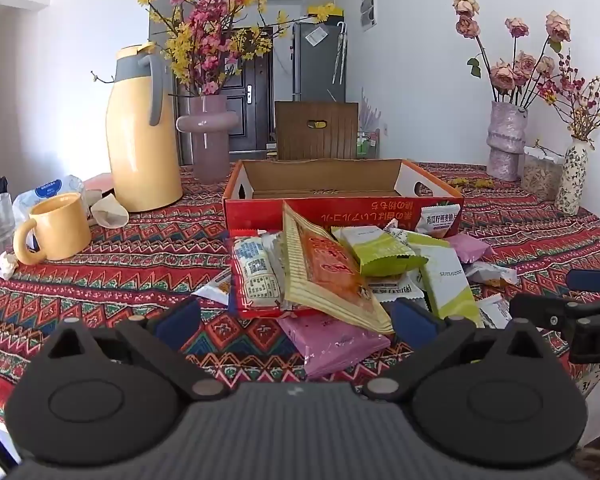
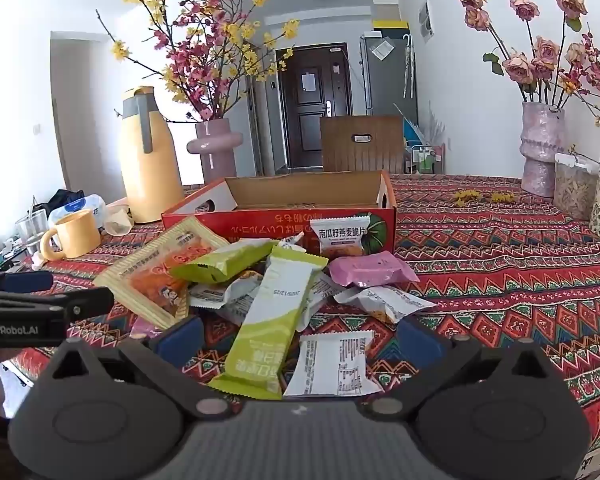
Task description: Organize snacks
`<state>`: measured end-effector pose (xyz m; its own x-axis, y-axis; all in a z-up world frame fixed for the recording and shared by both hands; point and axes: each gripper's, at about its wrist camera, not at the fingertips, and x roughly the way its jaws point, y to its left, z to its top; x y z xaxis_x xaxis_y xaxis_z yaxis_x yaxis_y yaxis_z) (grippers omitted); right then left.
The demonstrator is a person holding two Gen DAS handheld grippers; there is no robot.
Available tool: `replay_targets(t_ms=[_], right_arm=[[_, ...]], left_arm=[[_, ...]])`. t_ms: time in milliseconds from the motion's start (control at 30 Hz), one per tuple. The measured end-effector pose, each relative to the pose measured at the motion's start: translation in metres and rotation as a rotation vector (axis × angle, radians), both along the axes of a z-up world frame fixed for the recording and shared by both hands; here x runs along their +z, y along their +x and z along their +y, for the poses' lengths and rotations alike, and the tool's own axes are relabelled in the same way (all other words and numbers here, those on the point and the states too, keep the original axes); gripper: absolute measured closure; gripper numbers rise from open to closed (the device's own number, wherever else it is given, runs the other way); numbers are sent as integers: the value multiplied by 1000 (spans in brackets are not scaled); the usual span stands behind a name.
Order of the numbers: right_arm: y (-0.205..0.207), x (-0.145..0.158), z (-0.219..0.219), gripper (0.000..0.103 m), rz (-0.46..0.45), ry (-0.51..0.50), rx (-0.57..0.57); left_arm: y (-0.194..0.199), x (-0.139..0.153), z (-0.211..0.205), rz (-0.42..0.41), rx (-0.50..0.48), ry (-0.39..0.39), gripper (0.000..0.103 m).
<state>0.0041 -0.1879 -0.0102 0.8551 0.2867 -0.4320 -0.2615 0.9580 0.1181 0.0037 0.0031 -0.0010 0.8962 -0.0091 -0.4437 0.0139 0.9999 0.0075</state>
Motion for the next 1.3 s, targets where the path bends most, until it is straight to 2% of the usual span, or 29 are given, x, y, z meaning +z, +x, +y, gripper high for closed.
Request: replay_targets(t_ms=[1300], right_arm=[[1,-4,0,0,11,3,-2]], left_arm=[[-7,-2,3,-7,8,-12,0]])
